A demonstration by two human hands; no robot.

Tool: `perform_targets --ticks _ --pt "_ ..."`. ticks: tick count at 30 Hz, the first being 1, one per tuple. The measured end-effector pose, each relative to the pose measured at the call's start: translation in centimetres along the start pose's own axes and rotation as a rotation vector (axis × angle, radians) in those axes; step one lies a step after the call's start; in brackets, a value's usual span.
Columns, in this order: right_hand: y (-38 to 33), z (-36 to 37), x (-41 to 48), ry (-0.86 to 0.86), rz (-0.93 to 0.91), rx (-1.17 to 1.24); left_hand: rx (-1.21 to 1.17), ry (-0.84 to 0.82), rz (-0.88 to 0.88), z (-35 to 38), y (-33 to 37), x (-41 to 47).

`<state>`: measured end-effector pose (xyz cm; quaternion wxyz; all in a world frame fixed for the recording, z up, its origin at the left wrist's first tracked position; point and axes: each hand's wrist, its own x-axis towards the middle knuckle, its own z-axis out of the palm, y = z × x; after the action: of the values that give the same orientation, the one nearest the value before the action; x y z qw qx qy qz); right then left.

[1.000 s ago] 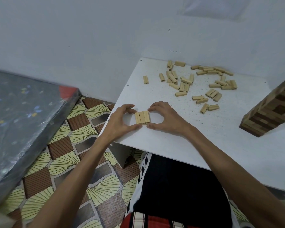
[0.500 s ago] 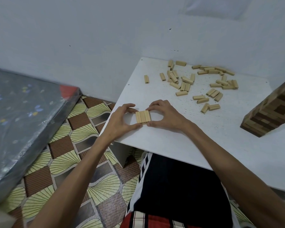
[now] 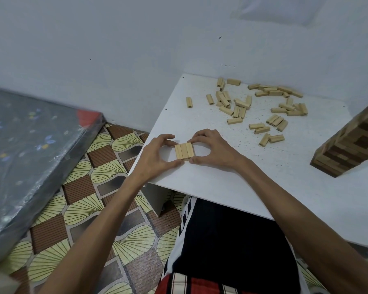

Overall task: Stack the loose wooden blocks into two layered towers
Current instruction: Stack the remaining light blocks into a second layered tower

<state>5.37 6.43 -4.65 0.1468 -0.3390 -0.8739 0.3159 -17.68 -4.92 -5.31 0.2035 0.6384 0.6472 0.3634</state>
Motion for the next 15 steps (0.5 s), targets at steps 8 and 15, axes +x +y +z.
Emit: perform_targets --ticks 8,15 --pt "-0.3 -0.4 -0.2 -0.047 0.053 0.016 0.026 -0.031 -0.004 -0.1 0.1 -0.1" --pt "-0.5 -1.6 -1.0 -0.034 0.067 0.062 -0.029 -0.04 0.015 -0.5 0.5 0.0"
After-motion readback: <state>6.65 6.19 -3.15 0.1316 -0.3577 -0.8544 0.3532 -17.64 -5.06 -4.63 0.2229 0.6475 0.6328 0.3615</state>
